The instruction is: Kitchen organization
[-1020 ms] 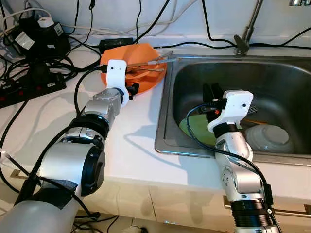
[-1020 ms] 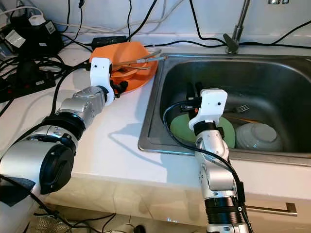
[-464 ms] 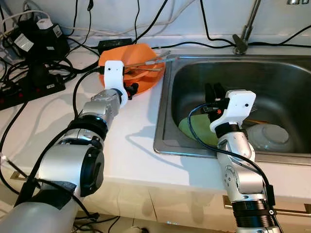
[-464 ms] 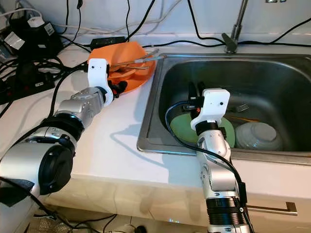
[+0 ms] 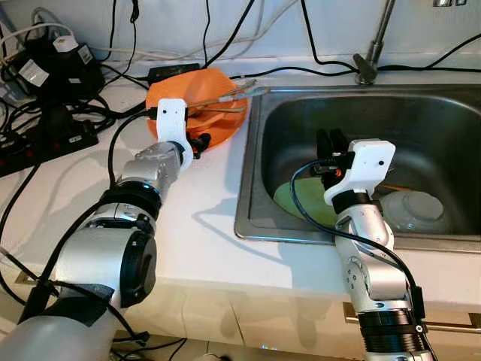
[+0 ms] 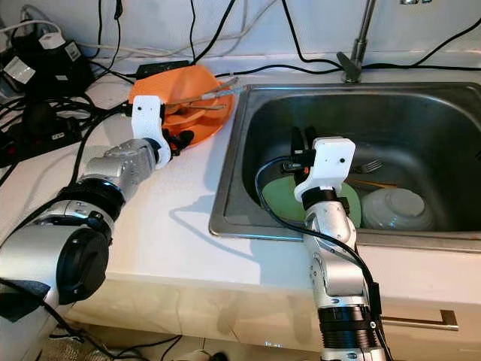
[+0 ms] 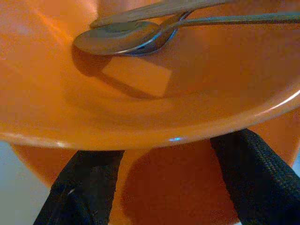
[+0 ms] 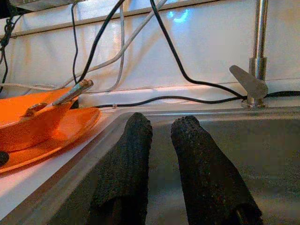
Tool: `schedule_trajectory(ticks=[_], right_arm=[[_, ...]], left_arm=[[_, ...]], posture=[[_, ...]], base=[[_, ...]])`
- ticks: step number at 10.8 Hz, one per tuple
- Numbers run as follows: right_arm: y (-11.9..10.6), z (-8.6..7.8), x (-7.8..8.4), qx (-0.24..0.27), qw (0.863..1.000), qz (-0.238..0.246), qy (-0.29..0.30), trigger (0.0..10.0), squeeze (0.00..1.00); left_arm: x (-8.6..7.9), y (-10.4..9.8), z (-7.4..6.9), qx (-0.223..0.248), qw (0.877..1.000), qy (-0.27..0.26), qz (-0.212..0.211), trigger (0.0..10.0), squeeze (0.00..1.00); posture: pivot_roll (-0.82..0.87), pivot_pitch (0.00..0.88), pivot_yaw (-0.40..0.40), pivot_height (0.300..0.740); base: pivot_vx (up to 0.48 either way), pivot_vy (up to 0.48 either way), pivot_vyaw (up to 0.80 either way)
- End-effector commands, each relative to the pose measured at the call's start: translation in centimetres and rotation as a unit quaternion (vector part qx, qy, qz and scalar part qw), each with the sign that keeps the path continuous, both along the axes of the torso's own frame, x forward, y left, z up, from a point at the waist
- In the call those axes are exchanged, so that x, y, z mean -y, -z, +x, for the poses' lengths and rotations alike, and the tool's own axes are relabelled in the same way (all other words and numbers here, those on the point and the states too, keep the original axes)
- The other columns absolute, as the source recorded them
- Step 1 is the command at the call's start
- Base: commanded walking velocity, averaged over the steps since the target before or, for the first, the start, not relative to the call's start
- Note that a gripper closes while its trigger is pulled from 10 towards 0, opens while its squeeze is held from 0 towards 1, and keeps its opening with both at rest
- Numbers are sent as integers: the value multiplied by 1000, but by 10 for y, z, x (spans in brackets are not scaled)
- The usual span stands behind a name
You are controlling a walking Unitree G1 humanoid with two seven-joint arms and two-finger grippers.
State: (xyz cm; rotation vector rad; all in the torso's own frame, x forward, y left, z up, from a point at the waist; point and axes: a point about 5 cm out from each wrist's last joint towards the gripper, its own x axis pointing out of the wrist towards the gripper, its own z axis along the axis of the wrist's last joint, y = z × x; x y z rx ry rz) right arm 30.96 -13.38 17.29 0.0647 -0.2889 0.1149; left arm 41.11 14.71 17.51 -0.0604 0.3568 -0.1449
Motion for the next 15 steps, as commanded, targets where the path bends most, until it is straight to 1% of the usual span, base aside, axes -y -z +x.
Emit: schedule_trajectory(ticks=[1,2,4,5,6,7,9,10,11,13,14,15], right_arm=[[11,1,4,-26,1000,6,9,10000,0],[10,3,4,-26,1000,6,7,10000,0],[11,6,0,-26,1000,9,3,10000,0],[11,8,-1,-25,1000,11,1,10000,0],[10,9,-2,-24,1000,12,0,10000,0],[10,10,-3,-24,1000,13,-4,10000,0],[12,13,-7,-26,999,15,-12,10000,0],[11,14,-8,-25,999,15,-14,10000,0],[11,15,-8,-24,999,16,-14,10000,0],[12,18,-9,-25,999,16,-17,10000,0],[12,19,-9,-25,999,16,-18,10000,0],[12,21,-10,-24,999,15,-23,10000,0]], left_arm=[[-10,43,-17,-100,995,-9,4,10000,0],[-12,34,-14,-93,996,-4,-2,10000,0],[-14,26,-14,-96,995,15,-13,10000,0],[-14,24,-17,-100,995,22,-20,10000,0],[-14,25,-23,-105,994,26,-24,10000,0],[-11,29,-34,-113,993,34,-28,10000,0],[-1,41,-69,-138,989,44,-40,10000,0],[0,38,-83,-136,989,44,-35,10000,0],[-1,35,-89,-134,990,42,-31,10000,0],[-12,20,-115,-122,992,21,-16,10000,0],[-14,17,-124,-123,992,11,-15,10000,0],[-21,12,-148,-130,991,-14,-8,10000,0]], posture=[[38,91,131,740],[48,90,132,740],[76,78,136,740],[88,74,135,740],[98,72,133,740],[112,70,128,740],[135,69,122,740],[141,69,121,740],[148,68,120,740],[176,70,113,740],[183,73,109,740],[201,73,98,740]], base=[[0,0,0],[0,0,0],[0,0,0],[0,0,0],[0,0,0],[0,0,0],[0,0,0],[0,0,0],[0,0,0],[0,0,0],[0,0,0],[0,0,0]])
